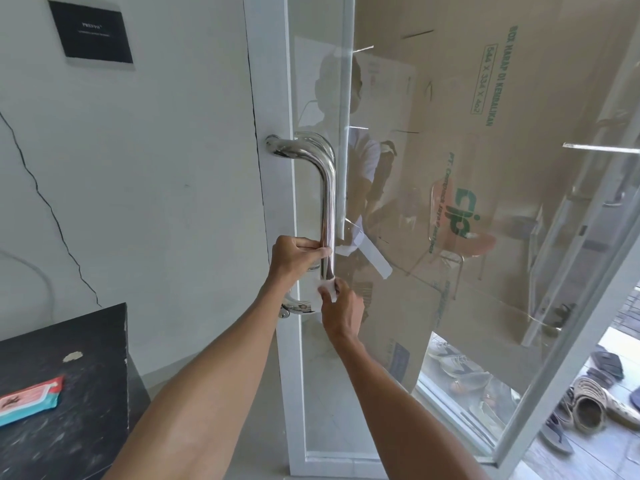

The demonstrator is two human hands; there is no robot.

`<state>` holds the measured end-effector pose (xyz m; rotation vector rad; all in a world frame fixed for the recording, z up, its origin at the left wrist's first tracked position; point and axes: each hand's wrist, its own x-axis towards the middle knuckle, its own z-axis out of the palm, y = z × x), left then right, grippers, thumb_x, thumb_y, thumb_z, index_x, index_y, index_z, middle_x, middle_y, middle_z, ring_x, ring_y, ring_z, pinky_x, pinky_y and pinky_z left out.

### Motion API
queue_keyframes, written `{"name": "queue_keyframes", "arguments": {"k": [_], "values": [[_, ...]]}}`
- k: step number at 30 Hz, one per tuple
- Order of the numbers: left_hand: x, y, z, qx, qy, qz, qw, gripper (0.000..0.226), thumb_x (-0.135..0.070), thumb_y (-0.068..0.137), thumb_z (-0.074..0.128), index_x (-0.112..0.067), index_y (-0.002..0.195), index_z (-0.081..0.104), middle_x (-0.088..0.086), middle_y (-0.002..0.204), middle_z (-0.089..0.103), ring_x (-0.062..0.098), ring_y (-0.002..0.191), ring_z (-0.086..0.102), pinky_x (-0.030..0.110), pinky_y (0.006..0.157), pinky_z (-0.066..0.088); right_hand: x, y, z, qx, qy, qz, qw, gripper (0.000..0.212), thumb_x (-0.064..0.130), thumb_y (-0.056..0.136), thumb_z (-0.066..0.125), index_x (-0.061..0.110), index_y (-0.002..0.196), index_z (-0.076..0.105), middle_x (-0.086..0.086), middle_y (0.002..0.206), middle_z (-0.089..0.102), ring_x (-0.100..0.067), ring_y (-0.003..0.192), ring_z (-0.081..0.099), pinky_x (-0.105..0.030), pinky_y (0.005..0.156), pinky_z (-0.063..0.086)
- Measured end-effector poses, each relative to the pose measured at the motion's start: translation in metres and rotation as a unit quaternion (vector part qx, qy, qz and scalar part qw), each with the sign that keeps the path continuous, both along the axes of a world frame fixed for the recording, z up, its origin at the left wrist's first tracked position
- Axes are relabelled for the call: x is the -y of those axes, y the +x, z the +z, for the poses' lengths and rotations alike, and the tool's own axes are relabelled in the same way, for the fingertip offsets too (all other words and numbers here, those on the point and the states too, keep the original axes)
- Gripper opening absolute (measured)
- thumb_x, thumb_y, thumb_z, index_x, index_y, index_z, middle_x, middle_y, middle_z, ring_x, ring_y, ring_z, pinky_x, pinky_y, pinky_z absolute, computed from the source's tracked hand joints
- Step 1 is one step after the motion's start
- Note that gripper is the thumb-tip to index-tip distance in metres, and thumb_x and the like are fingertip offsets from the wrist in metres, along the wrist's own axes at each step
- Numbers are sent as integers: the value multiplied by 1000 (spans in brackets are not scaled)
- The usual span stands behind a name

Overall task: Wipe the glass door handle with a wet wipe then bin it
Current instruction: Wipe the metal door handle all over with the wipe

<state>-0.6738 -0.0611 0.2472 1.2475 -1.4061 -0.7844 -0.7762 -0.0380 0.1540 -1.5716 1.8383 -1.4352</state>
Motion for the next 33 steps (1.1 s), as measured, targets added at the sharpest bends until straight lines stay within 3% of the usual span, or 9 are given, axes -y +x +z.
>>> {"name": "queue_keyframes", "arguments": {"k": [5,13,20,25,28,33], "values": [[2,-5,-11,-61,-30,7,998,33,-15,68,86,-4,97,77,4,88,77,10,80,75,18,77,57,2,1,-22,19,27,5,999,21,28,88,62,9,81,61,-11,82,72,-30,75,63,-35,64,45],[9,-1,-37,-61,4,-17,998,36,-19,66,88,-4,97,78,7,88,78,15,82,75,31,86,59,6,7,-8,48,-59,-23,997,21,28,88,61,11,78,56,-5,70,62,-26,65,54,-33,58,35],[6,0,-47,-52,-5,-11,999,33,-22,65,87,-9,94,78,3,88,78,11,84,75,32,88,58,9,21,-37,134,-22,-54,989,24,26,86,67,9,75,55,-1,63,57,-20,59,47,-30,55,35],[4,-2,-48,-56,-5,-2,998,33,-17,69,85,-7,99,77,3,92,78,8,83,74,24,86,57,12,31,-40,198,25,-77,977,31,25,84,70,2,69,56,-6,63,60,-21,59,50,-30,60,40],[2,-1,-47,-53,-3,-6,999,30,-14,73,81,-6,102,77,3,93,77,7,85,74,21,86,57,12,27,-35,201,60,-74,975,32,27,84,71,2,68,58,-7,64,61,-23,63,53,-28,60,37],[-4,-5,-57,-16,-17,48,999,26,-7,80,66,-8,103,76,0,96,76,7,87,72,20,85,56,13,18,-30,159,113,-75,978,31,44,80,70,16,73,61,-6,79,71,-26,77,64,-26,64,40]]}}
